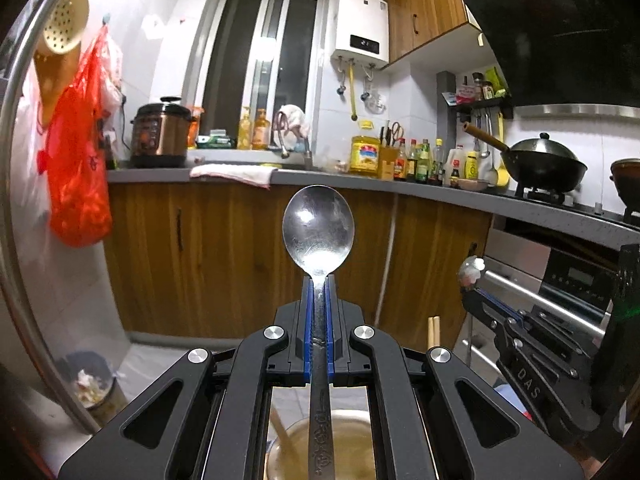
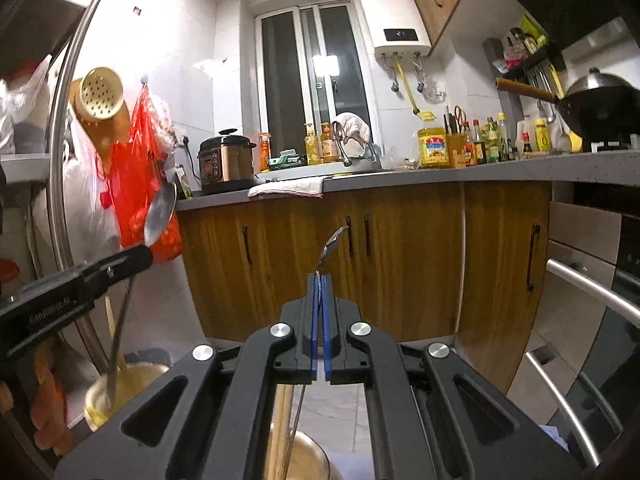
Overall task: Organize utensils
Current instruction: 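Lift the silver spoon and gold fork and carry both over the holder cups, then lower the spoon and fork into the cups and open both tools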
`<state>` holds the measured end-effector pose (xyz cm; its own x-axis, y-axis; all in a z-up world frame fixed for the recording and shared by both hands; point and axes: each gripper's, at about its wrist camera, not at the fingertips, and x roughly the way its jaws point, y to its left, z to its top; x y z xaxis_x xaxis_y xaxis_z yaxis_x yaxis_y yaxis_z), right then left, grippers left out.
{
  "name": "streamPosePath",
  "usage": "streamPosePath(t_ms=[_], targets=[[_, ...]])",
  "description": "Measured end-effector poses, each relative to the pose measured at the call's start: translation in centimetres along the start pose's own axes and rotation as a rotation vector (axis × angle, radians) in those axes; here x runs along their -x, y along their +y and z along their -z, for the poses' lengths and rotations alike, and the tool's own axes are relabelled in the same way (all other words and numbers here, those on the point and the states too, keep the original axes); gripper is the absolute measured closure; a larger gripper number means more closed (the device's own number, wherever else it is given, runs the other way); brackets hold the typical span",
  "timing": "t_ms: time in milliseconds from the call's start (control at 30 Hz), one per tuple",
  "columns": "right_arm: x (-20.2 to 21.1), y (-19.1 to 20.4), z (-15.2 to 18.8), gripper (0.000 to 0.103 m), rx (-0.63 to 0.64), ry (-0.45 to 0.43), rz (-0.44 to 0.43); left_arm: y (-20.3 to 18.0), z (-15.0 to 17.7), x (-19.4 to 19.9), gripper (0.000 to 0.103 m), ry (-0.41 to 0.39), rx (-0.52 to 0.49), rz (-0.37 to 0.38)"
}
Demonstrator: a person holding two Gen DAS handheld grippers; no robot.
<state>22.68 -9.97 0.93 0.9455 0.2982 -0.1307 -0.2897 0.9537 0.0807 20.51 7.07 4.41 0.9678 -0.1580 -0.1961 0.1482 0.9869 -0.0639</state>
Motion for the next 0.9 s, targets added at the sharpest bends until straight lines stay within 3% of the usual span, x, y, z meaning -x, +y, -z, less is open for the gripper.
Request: streamPosePath(t_ms=[300, 900], targets=[[1.1, 1.2, 1.9, 0.101, 0.056, 0.012, -0.03, 0.2, 1.7, 1.1, 0.097, 0.013, 0.005, -0.005], [3.8, 0.2, 3.8, 0.101, -0.016, 0.1, -0.092, 0.0, 4.3, 3.5, 0.097, 0.163, 0.021, 0.076]])
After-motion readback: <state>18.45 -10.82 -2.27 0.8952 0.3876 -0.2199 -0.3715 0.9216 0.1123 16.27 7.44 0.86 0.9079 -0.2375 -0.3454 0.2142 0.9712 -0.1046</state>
